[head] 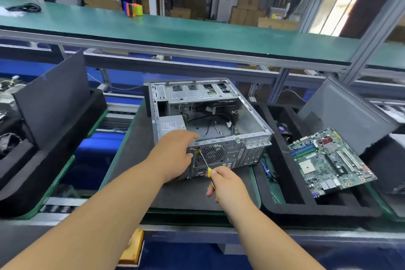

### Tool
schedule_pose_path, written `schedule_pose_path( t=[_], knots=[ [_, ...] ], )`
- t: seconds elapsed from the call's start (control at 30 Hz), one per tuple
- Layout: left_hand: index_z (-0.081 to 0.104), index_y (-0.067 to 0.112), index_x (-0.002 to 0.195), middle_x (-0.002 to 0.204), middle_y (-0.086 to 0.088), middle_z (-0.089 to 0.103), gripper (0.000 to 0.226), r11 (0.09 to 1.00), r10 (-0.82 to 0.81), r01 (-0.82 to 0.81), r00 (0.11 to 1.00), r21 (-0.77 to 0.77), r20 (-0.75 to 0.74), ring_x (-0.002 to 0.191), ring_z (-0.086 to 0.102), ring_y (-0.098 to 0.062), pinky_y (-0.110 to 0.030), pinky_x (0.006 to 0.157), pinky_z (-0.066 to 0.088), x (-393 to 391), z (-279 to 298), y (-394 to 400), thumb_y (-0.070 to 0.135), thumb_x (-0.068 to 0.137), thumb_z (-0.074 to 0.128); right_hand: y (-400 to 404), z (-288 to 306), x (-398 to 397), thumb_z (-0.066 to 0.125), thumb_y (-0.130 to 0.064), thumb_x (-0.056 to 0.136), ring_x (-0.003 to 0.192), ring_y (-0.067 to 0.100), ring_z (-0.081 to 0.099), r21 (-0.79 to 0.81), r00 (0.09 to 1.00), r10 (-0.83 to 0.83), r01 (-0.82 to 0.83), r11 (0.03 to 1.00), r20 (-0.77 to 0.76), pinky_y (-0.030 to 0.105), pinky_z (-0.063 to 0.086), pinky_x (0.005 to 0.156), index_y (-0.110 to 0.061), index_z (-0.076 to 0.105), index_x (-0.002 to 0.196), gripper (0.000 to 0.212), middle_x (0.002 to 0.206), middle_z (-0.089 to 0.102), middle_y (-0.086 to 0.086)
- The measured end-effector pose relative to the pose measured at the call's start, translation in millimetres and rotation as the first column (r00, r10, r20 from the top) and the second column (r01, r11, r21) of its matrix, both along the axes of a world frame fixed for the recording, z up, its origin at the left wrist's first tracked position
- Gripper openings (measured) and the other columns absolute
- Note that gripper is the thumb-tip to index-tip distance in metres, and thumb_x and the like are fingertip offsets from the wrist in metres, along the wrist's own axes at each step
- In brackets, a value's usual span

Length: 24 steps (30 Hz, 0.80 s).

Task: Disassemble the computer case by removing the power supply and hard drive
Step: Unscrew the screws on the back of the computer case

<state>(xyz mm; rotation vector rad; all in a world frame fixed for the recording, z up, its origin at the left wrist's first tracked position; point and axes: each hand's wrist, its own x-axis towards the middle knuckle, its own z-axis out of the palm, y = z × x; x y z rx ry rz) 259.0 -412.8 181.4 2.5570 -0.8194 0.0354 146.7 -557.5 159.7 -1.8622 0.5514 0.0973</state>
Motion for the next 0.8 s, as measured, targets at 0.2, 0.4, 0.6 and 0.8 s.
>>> schedule_pose_path(
  t=[0.2,0.4,0.6,0.8],
  knots=[
    [0.036,0.031,0.149,0.149,0.003,0.042,0.06,0.991,-0.089,0.091,0.996,0.101,-0.031,0.139,0.033,-0.02,-0.038,0.115,0.028,21.2,-7.8,-6.2,0.029,0.094,0.06,3.9,0.1,-1.1,0.041,-0.033,0.1,0.04,0.001,0.043,-0.021,0.999,-0.038,0.038,0.999,0.011,0.026,0.039,0.056,-0.024,0.061,0.091,0.023,0.06,0.066,-0.005],
    [0.032,0.033,0.149,0.145,0.004,0.044,0.068,0.976,-0.159,0.162,0.987,0.142,-0.031,0.136,0.037,-0.019,-0.038,0.111,0.034,25.8,-12.2,-5.6,0.035,0.089,0.065,6.7,5.7,-2.3,0.042,-0.032,0.1,0.046,0.004,0.044,-0.025,0.998,-0.049,0.05,0.998,0.026,0.027,0.04,0.061,-0.023,0.062,0.09,0.023,0.062,0.066,-0.004],
    [0.046,0.034,0.143,0.134,0.003,0.053,0.052,0.988,-0.135,0.142,0.984,0.054,-0.118,0.125,0.045,-0.018,-0.034,0.103,0.038,32.5,-6.2,-7.5,0.028,0.093,0.062,6.2,8.0,-1.9,0.041,-0.03,0.101,0.055,0.009,0.048,-0.016,0.999,-0.048,0.048,0.999,0.003,0.028,0.039,0.063,-0.023,0.063,0.093,0.025,0.059,0.065,-0.006],
    [0.054,0.033,0.135,0.121,0.001,0.057,0.041,0.989,-0.14,0.144,0.984,0.026,-0.109,0.117,0.048,-0.019,-0.036,0.099,0.041,32.9,-7.4,-6.5,0.022,0.096,0.058,2.9,8.6,-2.9,0.043,-0.03,0.101,0.053,0.011,0.045,0.009,0.997,-0.076,0.076,0.997,-0.002,0.028,0.039,0.062,-0.02,0.064,0.093,0.025,0.058,0.064,-0.006]
  ],
)
